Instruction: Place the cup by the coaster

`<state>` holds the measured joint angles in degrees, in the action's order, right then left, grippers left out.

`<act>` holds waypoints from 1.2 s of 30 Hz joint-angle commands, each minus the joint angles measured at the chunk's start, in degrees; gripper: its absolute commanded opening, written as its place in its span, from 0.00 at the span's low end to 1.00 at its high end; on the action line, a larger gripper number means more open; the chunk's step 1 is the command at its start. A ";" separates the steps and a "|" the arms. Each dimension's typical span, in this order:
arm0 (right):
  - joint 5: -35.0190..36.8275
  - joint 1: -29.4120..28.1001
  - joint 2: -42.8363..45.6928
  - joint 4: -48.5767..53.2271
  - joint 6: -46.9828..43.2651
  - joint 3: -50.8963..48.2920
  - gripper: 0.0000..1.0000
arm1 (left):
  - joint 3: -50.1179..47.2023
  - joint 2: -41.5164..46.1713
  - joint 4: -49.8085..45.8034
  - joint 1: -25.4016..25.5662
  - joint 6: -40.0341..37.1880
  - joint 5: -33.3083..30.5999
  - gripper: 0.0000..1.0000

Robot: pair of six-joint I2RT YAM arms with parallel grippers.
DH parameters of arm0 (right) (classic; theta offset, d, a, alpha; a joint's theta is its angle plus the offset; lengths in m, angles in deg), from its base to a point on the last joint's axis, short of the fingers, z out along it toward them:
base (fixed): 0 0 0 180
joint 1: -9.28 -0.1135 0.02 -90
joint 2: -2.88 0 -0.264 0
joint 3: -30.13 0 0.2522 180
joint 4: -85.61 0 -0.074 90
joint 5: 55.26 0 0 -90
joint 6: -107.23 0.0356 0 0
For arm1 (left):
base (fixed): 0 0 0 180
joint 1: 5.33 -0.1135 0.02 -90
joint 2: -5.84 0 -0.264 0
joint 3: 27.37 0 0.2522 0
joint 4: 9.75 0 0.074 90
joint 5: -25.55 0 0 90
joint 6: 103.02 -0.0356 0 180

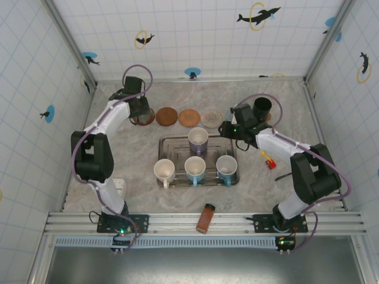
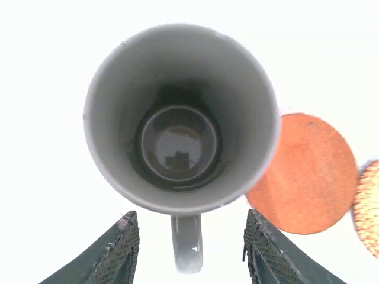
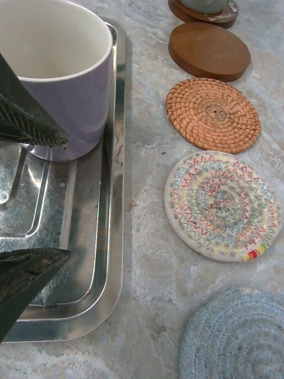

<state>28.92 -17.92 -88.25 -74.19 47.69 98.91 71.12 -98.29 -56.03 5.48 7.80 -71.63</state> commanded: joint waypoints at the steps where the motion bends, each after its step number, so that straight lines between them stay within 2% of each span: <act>1: 1.03 -0.65 0.19 1.09 -0.73 3.13 0.49 | -1.46 5.92 -0.67 -0.48 -0.70 -0.99 0.50; 10: 3.31 -2.41 0.46 2.79 -1.37 4.48 0.52 | -5.12 16.78 0.81 0.34 -0.21 -1.51 0.53; 19: 5.76 -4.85 2.83 6.67 -1.72 5.38 0.55 | -6.74 23.40 2.15 4.02 0.43 -5.12 0.55; 29: 12.85 -10.20 5.60 14.63 -3.38 8.90 0.60 | -10.43 29.91 9.00 8.37 3.00 -3.80 0.61; 33: 16.50 -12.62 5.88 17.78 -3.65 10.80 0.64 | -16.60 32.38 16.60 10.82 4.33 -0.83 0.61; 36: 19.54 -14.93 5.71 20.28 -3.83 12.74 0.70 | -18.35 32.81 16.62 13.13 5.09 -1.46 0.61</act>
<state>43.91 -31.06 -83.93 -57.78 44.54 107.92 54.38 -66.01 -42.67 16.78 11.08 -73.99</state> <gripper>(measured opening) 0.691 0.609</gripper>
